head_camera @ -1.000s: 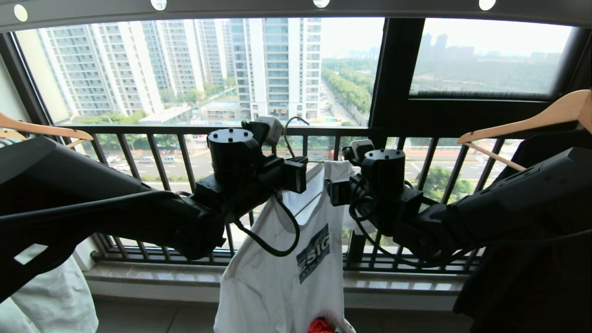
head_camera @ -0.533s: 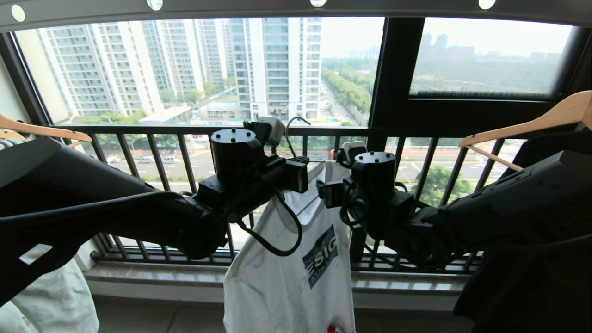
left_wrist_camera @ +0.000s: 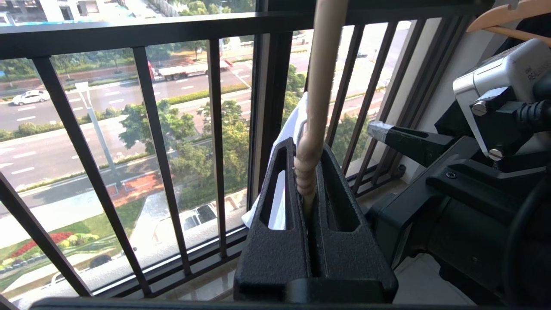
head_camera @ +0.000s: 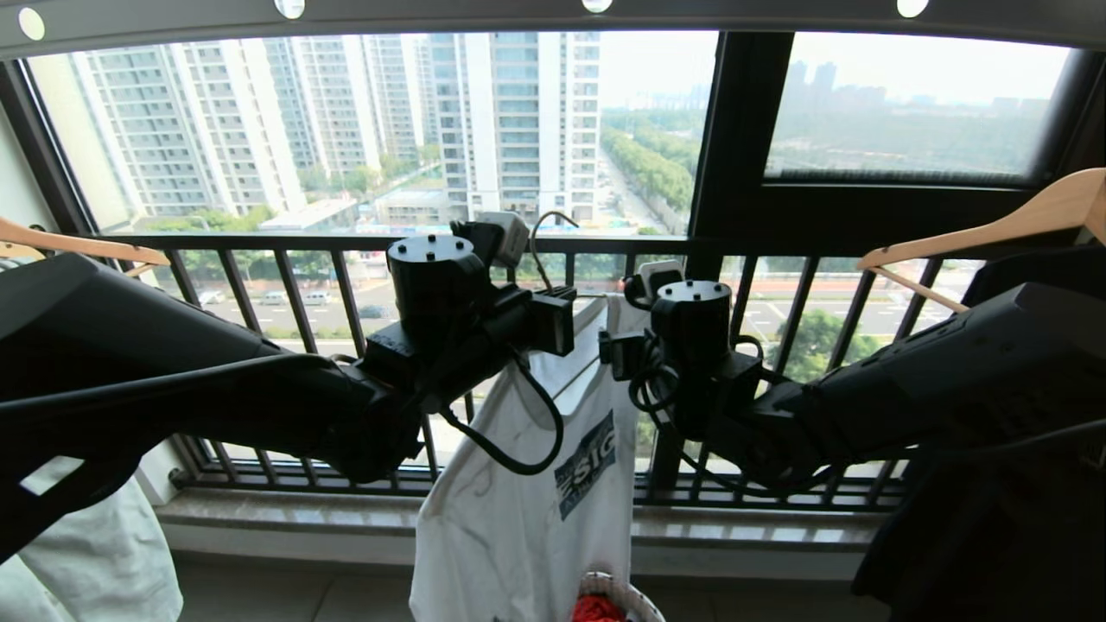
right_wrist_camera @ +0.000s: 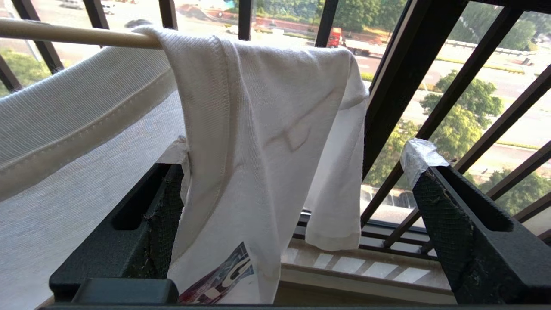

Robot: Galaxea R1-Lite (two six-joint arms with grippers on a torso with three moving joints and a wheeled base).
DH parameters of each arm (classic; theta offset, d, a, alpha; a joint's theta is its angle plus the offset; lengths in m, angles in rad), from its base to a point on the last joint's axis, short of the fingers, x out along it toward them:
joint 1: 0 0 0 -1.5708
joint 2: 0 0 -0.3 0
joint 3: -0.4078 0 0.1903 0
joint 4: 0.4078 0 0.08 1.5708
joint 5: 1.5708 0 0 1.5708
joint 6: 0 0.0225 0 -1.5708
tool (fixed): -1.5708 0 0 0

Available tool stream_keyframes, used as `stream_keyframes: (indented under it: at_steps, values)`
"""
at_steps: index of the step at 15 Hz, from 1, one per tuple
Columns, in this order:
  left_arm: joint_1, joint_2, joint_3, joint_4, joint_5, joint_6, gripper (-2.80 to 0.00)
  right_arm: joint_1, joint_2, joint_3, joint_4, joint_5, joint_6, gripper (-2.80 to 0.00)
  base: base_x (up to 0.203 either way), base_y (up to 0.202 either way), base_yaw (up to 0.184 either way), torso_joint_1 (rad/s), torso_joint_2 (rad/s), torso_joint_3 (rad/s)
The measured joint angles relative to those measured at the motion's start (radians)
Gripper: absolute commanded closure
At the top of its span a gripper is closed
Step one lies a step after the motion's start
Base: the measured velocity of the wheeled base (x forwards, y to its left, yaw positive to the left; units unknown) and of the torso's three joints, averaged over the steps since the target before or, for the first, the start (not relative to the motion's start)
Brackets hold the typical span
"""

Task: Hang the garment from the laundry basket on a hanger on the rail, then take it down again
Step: Take the clothes off the clothes rack

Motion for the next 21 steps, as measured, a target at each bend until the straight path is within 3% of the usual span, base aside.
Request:
stream_keyframes:
  at_steps: [3,16,17,21]
  values:
    - [0.001,-0.002,-0.003,-0.002,0.009,-0.011,0.00,-0.021,0.006,-0.019,0.000,-0.039,-0.024,-2.80,0.000,0.000,0.000,0.000,0.00,0.000]
    - [-0.040,-0.020,0.002,0.005,0.037,-0.010,0.00,-0.049,0.022,-0.060,-0.002,-0.060,-0.032,-2.80,0.000,0.000,0.000,0.000,0.00,0.000]
    - [-0.041,-0.021,0.002,0.006,0.039,-0.011,0.00,-0.054,0.024,-0.062,-0.002,-0.062,-0.034,0.00,0.000,0.000,0.000,0.000,0.00,0.000]
    - [-0.041,-0.024,-0.009,0.070,0.052,-0.007,0.00,-0.064,0.026,-0.063,-0.014,-0.062,-0.042,0.00,0.000,0.000,0.000,0.000,0.00,0.000]
